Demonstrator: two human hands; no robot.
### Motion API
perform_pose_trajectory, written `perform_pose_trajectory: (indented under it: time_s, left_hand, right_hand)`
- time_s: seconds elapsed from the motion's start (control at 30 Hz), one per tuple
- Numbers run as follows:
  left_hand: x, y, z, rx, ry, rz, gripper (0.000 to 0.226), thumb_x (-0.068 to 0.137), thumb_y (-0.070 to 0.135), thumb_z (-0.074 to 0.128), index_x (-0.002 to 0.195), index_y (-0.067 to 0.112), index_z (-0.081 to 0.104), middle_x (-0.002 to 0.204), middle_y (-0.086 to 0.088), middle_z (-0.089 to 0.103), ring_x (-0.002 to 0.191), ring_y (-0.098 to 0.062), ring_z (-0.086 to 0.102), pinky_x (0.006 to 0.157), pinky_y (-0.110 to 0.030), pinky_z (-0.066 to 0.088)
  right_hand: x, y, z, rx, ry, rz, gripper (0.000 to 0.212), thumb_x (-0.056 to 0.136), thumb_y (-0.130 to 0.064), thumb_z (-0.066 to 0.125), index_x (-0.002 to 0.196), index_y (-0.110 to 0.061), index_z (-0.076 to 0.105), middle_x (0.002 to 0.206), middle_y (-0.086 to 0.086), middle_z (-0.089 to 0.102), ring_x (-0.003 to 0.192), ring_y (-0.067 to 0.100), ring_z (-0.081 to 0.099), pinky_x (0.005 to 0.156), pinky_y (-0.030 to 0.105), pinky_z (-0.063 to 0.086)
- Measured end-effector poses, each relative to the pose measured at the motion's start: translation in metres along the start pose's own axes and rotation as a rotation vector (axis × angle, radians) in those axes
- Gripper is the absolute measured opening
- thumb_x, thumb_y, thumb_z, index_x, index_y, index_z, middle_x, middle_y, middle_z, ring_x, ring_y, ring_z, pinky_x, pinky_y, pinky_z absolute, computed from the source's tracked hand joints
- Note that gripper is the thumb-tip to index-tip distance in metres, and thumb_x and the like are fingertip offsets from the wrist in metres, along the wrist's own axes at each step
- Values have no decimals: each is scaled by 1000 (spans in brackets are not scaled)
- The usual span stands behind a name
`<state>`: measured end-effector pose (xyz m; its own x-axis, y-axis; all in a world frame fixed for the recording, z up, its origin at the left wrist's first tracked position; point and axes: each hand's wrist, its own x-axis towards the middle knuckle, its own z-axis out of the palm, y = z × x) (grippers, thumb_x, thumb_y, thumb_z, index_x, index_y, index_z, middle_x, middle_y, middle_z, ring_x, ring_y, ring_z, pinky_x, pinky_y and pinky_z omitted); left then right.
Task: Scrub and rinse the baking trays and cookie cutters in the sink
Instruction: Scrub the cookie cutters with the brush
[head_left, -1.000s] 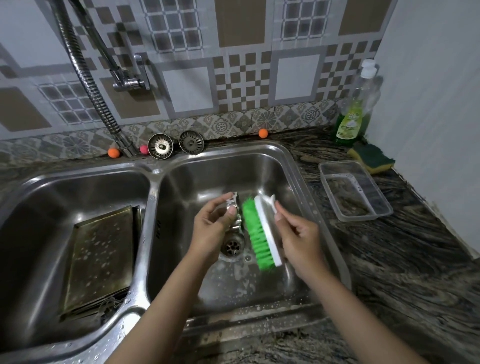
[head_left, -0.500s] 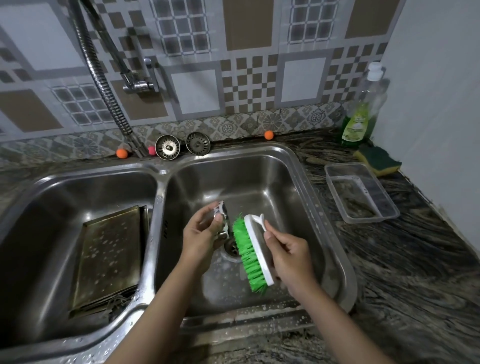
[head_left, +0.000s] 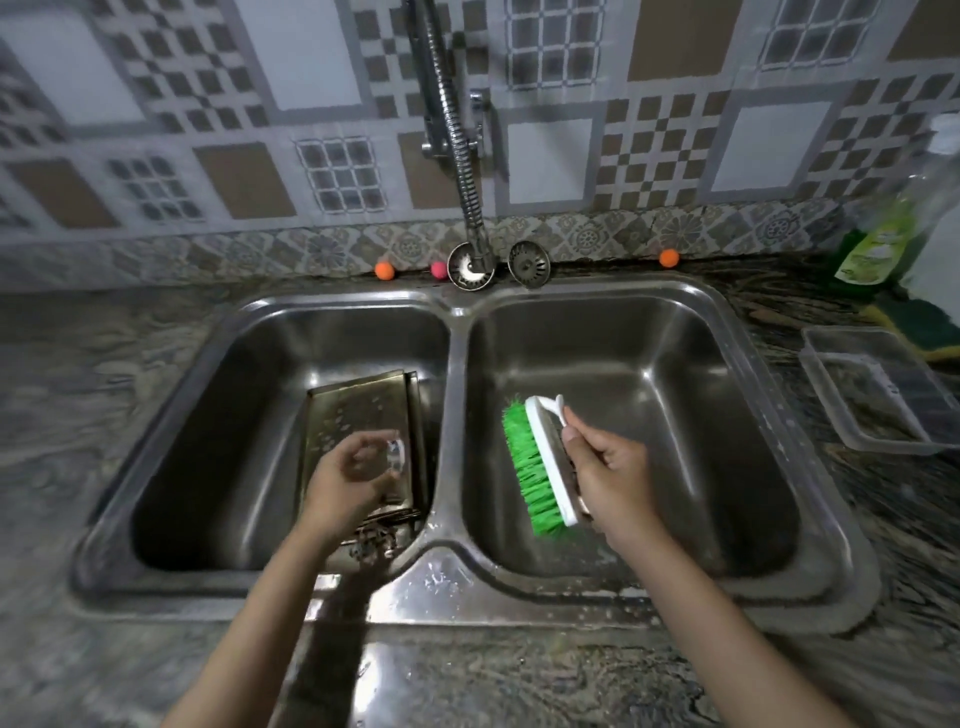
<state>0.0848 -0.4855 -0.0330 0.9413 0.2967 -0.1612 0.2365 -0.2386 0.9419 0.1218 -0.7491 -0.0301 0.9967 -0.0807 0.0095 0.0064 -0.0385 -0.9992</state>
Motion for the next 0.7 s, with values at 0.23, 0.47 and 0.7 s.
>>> perform_pose_trajectory:
  time_s: [0.23, 0.47, 0.7]
  left_hand:
    - [22, -48, -38, 896, -437, 165, 42, 78, 4, 62, 113, 27, 68, 112, 5, 69, 104, -10, 62, 79, -15, 42]
    - [40, -66, -43, 919, -717, 248, 50, 78, 2, 61, 117, 32, 66, 116, 5, 68, 107, -12, 62, 91, -23, 46]
    - [13, -12, 12, 482, -221, 342, 50, 91, 28, 57, 138, 19, 45, 138, -3, 45, 130, -17, 38, 109, -30, 29]
  right_hand:
    - [-10, -2, 49, -15, 0, -25, 29, 91, -19, 60, 104, -44, 65, 107, 10, 65, 108, 31, 56, 95, 49, 43]
    - [-25, 5, 51, -65, 83, -29, 33, 91, -10, 59, 118, -29, 61, 97, -27, 68, 77, -4, 51, 70, 8, 42]
    - [-34, 1, 27, -64, 167, 21, 31, 91, -13, 59, 116, -31, 61, 108, -21, 65, 100, -9, 56, 88, 11, 46]
